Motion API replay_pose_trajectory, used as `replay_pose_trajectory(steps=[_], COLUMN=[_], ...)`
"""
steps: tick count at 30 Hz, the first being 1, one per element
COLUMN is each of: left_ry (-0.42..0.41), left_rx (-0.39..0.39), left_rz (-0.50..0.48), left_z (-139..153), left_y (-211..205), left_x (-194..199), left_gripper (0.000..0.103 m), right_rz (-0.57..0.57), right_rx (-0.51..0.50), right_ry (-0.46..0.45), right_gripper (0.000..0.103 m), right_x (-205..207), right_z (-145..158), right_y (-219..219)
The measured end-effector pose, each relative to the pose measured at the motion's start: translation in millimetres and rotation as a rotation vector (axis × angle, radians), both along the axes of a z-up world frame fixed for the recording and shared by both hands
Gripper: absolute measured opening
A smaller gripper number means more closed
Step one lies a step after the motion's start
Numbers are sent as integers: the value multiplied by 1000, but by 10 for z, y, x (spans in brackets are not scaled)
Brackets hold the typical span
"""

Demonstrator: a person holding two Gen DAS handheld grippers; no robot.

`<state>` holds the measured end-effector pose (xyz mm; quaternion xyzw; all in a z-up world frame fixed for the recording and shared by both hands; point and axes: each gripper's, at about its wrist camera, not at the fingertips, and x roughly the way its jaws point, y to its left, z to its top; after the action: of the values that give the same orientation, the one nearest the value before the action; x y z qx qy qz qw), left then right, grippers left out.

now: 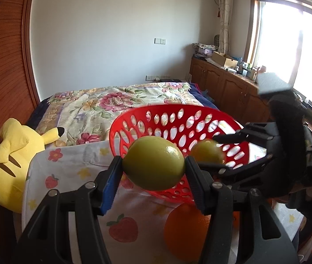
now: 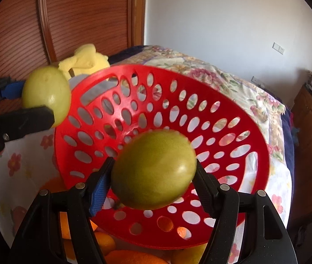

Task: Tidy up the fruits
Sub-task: 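Open the right gripper to drop the pomelo while the left gripper releases the apple into the basket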

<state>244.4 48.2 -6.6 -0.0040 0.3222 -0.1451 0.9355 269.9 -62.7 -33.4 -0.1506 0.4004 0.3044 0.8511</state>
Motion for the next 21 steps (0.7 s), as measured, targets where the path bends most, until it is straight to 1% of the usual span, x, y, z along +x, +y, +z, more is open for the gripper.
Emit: replay_pose_trajectory(steps=[7, 13, 16, 21], left_ry=[25, 47, 70, 103], left_rx=[20, 51, 61, 67], left_rz=[-22, -58, -61, -38], left_z=[1, -26, -83, -175], left_y=[-124, -332, -407, -405], left_x=[73, 152, 221, 314], left_gripper=[56, 57, 57, 57], right_rz=[-33, -87, -106, -129], right_rx=[46, 101, 129, 166], right_ry=[-28, -66, -75, -80], right_gripper=[71, 71, 71, 72], right_x=[-69, -286, -374, -512], right_z=[214, 386, 431, 438], right_y=[-107, -397, -529, -678])
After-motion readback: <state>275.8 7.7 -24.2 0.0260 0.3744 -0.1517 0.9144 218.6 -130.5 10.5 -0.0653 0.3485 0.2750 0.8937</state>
